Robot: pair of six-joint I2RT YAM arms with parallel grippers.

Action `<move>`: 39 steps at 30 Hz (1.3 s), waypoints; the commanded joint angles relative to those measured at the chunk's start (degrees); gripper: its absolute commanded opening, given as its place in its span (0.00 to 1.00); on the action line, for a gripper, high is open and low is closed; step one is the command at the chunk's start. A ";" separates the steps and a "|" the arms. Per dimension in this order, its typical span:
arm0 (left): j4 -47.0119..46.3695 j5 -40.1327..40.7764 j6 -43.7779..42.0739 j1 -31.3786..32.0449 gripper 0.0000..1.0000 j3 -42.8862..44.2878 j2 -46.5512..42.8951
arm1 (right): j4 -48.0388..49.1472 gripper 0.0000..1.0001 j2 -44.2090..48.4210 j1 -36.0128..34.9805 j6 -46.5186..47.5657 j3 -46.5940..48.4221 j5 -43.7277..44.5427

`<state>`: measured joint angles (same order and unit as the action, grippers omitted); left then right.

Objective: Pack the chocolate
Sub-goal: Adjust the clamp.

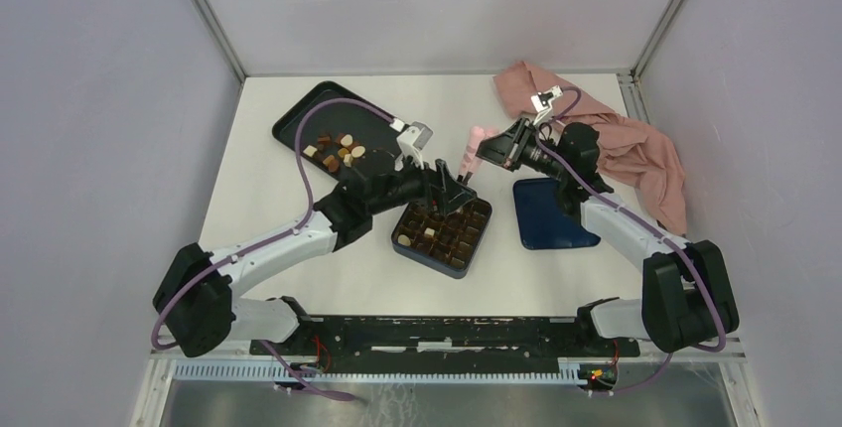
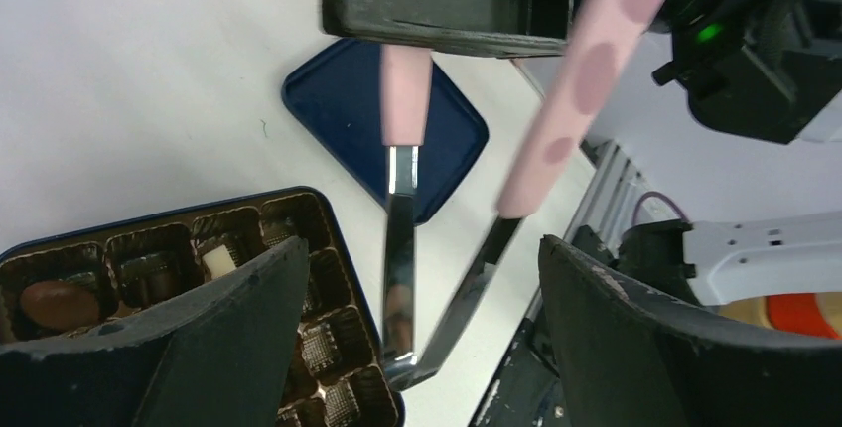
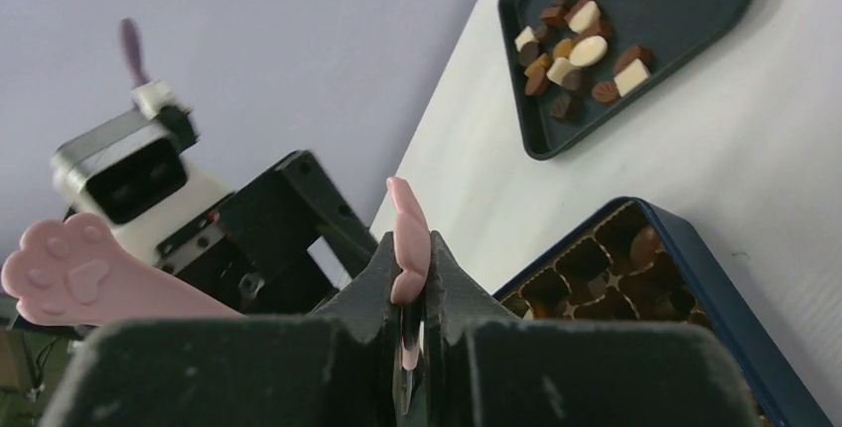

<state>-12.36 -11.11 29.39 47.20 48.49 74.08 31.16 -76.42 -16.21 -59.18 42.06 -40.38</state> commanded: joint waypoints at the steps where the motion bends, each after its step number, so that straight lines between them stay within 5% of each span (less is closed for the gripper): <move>1: -11.44 -13.83 8.62 -5.00 0.94 -3.83 -4.02 | 14.74 0.01 1.03 0.22 -1.65 -0.98 -5.53; 7: -14.03 -24.12 11.59 -8.53 1.00 -6.57 -7.11 | 26.49 0.01 0.78 0.13 -5.29 -1.39 -10.02; 15: -32.00 -36.70 20.52 -9.79 1.00 -9.48 -4.08 | 32.25 0.00 1.49 -2.54 -6.69 -0.63 -12.54; 39: -42.58 -36.72 19.09 -6.67 1.00 -10.25 -4.80 | 34.89 0.03 2.37 -6.72 -7.69 2.10 -15.84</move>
<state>-48.73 -47.13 46.98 39.99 38.96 70.06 61.71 -75.99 -22.20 -65.93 41.25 -55.35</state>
